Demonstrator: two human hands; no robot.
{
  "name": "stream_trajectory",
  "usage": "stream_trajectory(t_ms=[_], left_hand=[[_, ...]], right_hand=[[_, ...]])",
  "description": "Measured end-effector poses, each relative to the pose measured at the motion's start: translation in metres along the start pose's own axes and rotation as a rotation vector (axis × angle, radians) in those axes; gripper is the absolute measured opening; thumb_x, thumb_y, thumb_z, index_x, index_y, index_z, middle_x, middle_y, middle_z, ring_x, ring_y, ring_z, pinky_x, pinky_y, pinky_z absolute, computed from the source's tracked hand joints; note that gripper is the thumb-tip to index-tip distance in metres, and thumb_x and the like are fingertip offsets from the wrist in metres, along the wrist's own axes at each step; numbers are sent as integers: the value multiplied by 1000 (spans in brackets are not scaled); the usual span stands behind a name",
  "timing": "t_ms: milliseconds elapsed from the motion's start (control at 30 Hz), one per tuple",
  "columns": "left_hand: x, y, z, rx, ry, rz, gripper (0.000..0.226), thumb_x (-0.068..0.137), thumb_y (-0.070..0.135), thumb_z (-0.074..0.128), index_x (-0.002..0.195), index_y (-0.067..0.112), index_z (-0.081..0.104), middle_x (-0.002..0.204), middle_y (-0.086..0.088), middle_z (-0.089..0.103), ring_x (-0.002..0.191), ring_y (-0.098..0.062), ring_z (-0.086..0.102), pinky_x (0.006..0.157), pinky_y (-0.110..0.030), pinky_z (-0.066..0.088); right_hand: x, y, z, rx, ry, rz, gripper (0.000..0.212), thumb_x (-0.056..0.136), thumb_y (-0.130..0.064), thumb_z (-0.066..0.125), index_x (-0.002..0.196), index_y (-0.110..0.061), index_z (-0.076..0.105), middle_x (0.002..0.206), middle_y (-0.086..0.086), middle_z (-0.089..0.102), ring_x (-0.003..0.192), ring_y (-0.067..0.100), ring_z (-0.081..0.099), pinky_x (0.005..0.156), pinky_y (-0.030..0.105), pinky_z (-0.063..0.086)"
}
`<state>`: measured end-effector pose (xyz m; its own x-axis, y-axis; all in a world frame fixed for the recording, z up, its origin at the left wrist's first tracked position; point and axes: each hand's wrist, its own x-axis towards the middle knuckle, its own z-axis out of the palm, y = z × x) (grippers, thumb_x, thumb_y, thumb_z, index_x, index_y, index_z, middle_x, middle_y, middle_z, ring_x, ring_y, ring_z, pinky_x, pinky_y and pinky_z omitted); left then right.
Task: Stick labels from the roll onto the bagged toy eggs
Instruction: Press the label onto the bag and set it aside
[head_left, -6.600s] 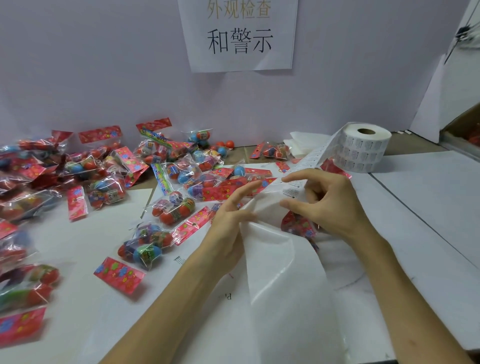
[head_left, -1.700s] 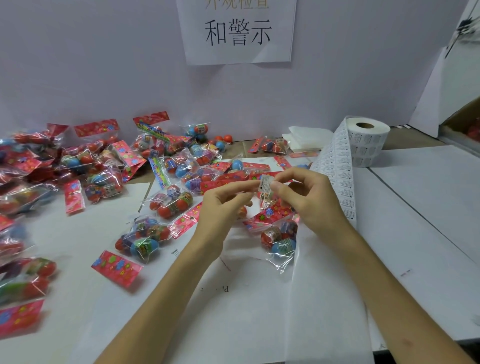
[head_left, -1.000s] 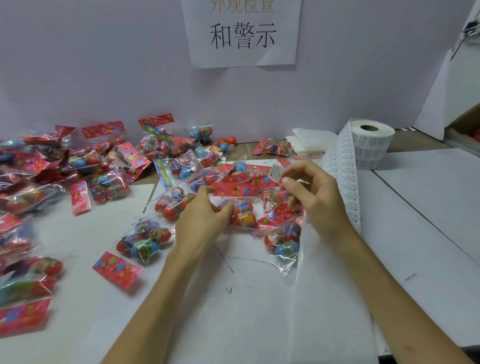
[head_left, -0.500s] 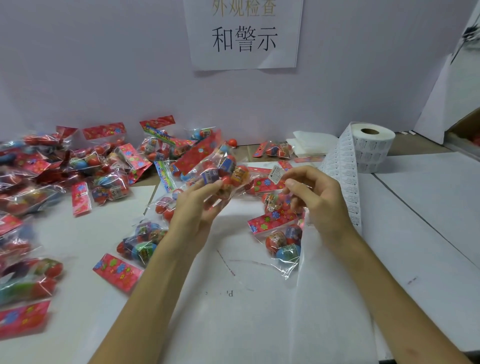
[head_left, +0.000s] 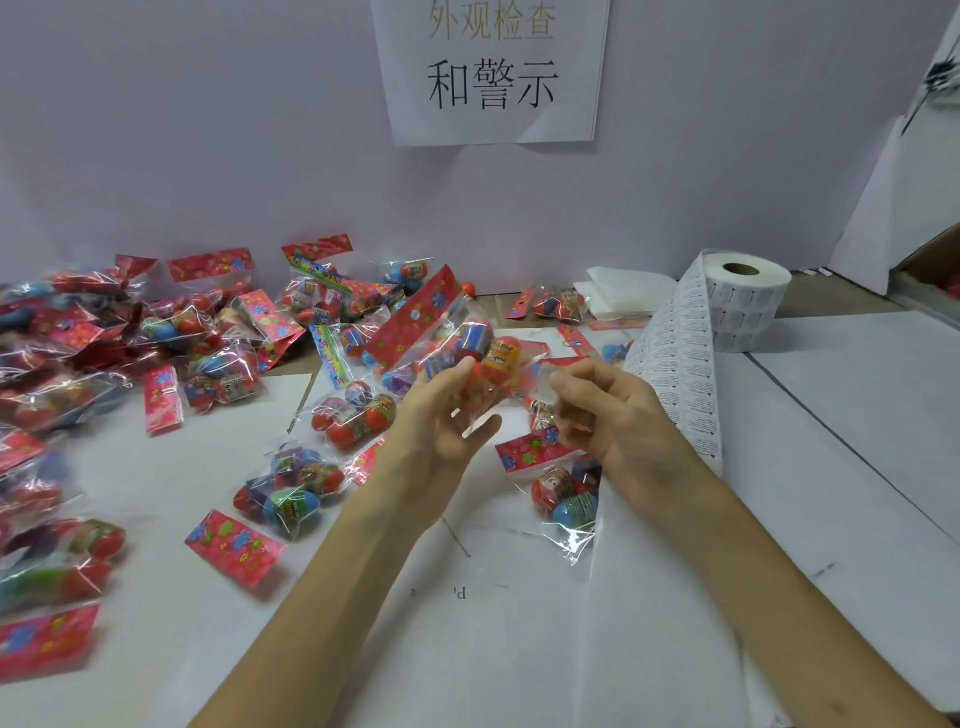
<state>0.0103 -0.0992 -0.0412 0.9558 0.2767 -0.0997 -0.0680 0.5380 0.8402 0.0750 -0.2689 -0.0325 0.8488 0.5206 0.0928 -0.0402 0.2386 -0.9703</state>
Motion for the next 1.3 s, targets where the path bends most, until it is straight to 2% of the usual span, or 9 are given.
stream_trajectory(t_ms=[100, 233, 400, 500, 633, 833, 933, 1167, 1300], left_hand=[[-1, -2, 3, 55, -41, -5, 43, 76, 38, 71, 114, 18, 70, 107, 0, 75, 93, -7, 74, 84, -31, 45], [-3, -2, 4, 96, -46, -15, 45, 78, 37, 70, 120, 19, 69, 109, 1, 78, 94, -8, 75, 84, -30, 47], [-5, -1, 7, 44, -13, -8, 54, 80, 30, 71, 130, 12, 65, 116, -4, 77, 105, -15, 73, 84, -28, 56], [-6, -1, 6, 12, 19, -8, 58, 77, 25, 73, 133, 12, 62, 116, -4, 76, 109, -18, 71, 87, -30, 57], [-5, -2, 6, 27, 29, -14, 57, 74, 24, 75, 129, 15, 63, 117, -5, 77, 108, -19, 72, 88, -31, 57], [-2, -3, 5, 29, 41, -33, 66, 74, 24, 75, 137, 9, 60, 121, -8, 74, 107, -19, 71, 90, -32, 57], [-1, -4, 3, 39, 34, -30, 63, 75, 23, 75, 134, 9, 62, 116, -6, 76, 103, -17, 73, 91, -32, 56], [0, -7, 2, 130, -31, 2, 52, 77, 25, 75, 125, 9, 66, 115, -7, 78, 104, -18, 75, 93, -32, 56], [0, -10, 2, 158, -40, 7, 55, 77, 23, 77, 128, 4, 66, 116, -13, 77, 105, -27, 75, 94, -39, 61]], right_hand=[[1, 2, -1, 6, 63, -31, 19, 65, -33, 86, 68, -21, 71, 70, 2, 65, 64, 13, 63, 62, 25, 55], [1, 1, -2, 31, 78, -83, 12, 65, -19, 82, 65, -20, 70, 64, 4, 66, 58, 14, 64, 63, 24, 58], [3, 2, -2, 55, 144, -106, 28, 62, -14, 83, 85, -10, 67, 67, 7, 66, 56, 15, 62, 62, 25, 58], [3, 2, -4, 28, 138, -95, 55, 61, -18, 84, 114, -15, 67, 70, 6, 71, 60, 16, 66, 61, 24, 57], [3, 3, -5, 31, 132, -111, 31, 62, -20, 83, 91, -11, 75, 77, 5, 73, 66, 16, 69, 62, 23, 58], [3, 2, -4, -53, 137, -152, 20, 64, -32, 84, 78, -20, 78, 87, -3, 75, 78, 13, 69, 67, 20, 55], [2, 3, -4, -65, 150, -172, 22, 64, -33, 85, 81, -20, 80, 85, 0, 76, 78, 14, 71, 70, 22, 57], [-1, 4, -1, -288, 166, -292, 13, 81, -15, 82, 87, -25, 77, 86, -3, 78, 85, 16, 76, 76, 26, 61], [-3, 4, 3, -287, 159, -320, 39, 81, -4, 82, 111, -22, 66, 78, 1, 78, 76, 15, 76, 72, 24, 60]])
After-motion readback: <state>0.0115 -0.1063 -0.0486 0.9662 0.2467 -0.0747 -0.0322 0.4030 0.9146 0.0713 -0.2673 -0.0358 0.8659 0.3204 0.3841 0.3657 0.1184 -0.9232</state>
